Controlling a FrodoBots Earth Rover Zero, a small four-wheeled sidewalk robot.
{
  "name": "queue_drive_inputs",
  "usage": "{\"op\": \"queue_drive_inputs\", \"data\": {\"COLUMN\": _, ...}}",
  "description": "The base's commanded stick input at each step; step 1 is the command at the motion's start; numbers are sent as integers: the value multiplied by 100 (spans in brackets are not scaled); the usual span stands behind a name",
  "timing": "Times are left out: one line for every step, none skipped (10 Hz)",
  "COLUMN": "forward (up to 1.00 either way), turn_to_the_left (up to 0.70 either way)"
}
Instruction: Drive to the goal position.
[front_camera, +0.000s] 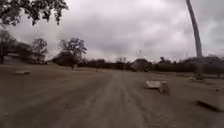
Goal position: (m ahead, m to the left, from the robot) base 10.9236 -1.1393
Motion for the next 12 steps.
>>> {"op": "queue_drive_inputs", "data": {"forward": 70, "turn_to_the_left": -1}}
{"op": "queue_drive_inputs", "data": {"forward": 70, "turn_to_the_left": -1}}
{"op": "queue_drive_inputs", "data": {"forward": 70, "turn_to_the_left": -8}}
{"op": "queue_drive_inputs", "data": {"forward": 70, "turn_to_the_left": -31}}
{"op": "queue_drive_inputs", "data": {"forward": 70, "turn_to_the_left": -15}}
{"op": "queue_drive_inputs", "data": {"forward": 70, "turn_to_the_left": -3}}
{"op": "queue_drive_inputs", "data": {"forward": 70, "turn_to_the_left": -1}}
{"op": "queue_drive_inputs", "data": {"forward": 70, "turn_to_the_left": -1}}
{"op": "queue_drive_inputs", "data": {"forward": 70, "turn_to_the_left": -1}}
{"op": "queue_drive_inputs", "data": {"forward": 70, "turn_to_the_left": -1}}
{"op": "queue_drive_inputs", "data": {"forward": 70, "turn_to_the_left": -1}}
{"op": "queue_drive_inputs", "data": {"forward": 70, "turn_to_the_left": -1}}
